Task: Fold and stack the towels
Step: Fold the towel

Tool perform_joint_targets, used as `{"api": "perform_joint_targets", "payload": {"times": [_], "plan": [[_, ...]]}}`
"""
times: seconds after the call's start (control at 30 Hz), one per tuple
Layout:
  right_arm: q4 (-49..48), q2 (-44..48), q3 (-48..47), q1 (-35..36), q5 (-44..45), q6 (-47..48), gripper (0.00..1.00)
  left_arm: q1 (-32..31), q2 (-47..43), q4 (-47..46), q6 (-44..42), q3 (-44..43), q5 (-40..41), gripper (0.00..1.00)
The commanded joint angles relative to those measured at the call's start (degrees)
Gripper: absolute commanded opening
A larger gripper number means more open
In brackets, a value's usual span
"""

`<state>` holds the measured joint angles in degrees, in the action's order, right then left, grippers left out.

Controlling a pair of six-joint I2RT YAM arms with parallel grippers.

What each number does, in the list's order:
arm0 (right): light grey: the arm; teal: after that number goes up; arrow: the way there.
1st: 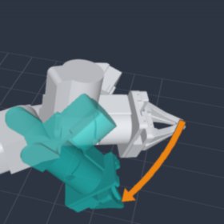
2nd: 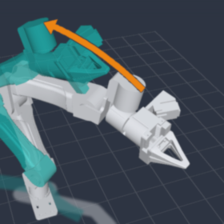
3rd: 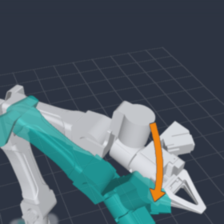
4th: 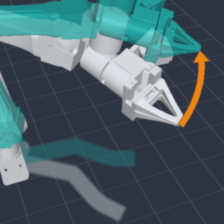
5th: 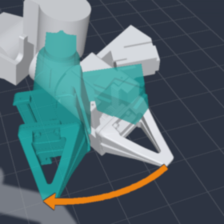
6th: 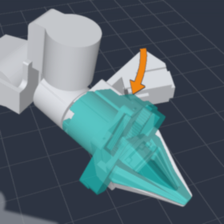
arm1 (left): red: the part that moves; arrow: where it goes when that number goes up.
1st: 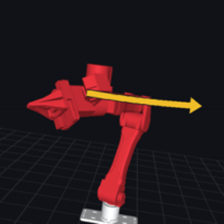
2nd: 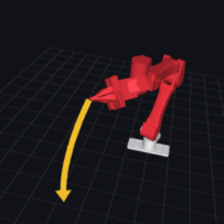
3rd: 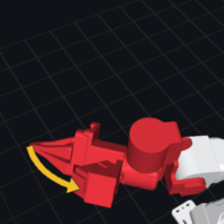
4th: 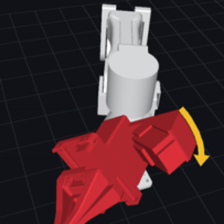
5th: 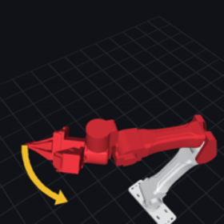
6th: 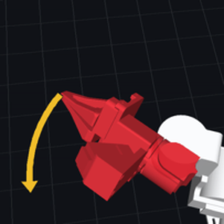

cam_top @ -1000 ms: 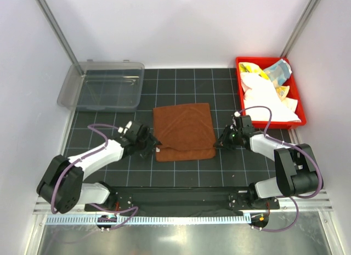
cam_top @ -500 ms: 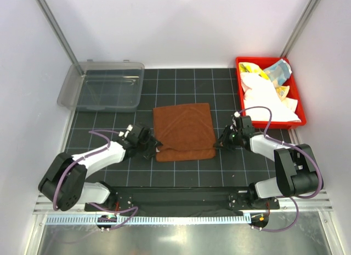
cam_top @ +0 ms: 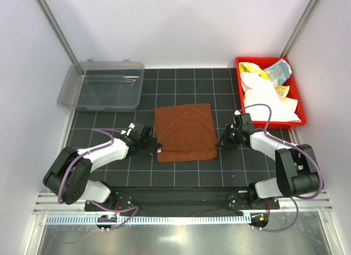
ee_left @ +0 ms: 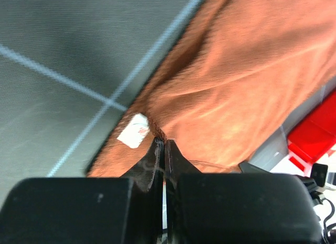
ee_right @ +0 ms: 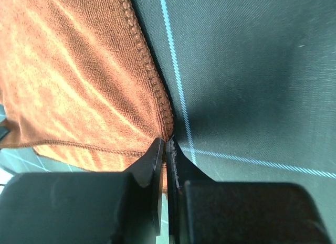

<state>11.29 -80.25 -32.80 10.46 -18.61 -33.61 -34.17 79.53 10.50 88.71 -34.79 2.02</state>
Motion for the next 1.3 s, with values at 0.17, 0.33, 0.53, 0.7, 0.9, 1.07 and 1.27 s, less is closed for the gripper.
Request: {"api": "perform_joint_targets", "payload": {"times": [0.17, 0.33, 0.53, 0.7, 0.9, 1.07, 1.27], "plan": [[6.82, 2.29, -5.35, 0.26, 4.03, 2.75, 0.17, -0.28, -1.04, 0.13, -1.25, -3.1, 2.9, 0.0], [5.67, 2.9, -4.65, 0.26, 3.76, 2.32, 0.01, -0.28, -1.13, 0.04, -1.52, -2.48, 3.16, 0.0], [7.25, 2.9, -5.26, 0.26, 4.9, 2.32, 0.22, -0.28, -1.13, 0.04, -2.04, -2.66, 3.43, 0.0], [5.5, 1.5, -4.47, 0.26, 3.76, 2.49, 0.27, -0.19, -0.78, -0.04, -2.48, -2.83, 3.25, 0.0], [2.69, -0.17, -3.24, 0.53, 2.88, 2.14, 0.23, -0.28, -0.51, 0.04, -2.84, -2.83, 3.43, 0.0], [1.99, -1.31, -2.98, 0.7, 3.23, 2.23, 0.19, -0.28, -0.42, -0.04, -3.1, -2.92, 3.78, 0.0], [5.14, 0.35, -5.6, 0.7, 5.6, 3.46, 0.01, -0.19, -0.77, 1.01, -4.68, -4.14, 4.48, 0.0]]}}
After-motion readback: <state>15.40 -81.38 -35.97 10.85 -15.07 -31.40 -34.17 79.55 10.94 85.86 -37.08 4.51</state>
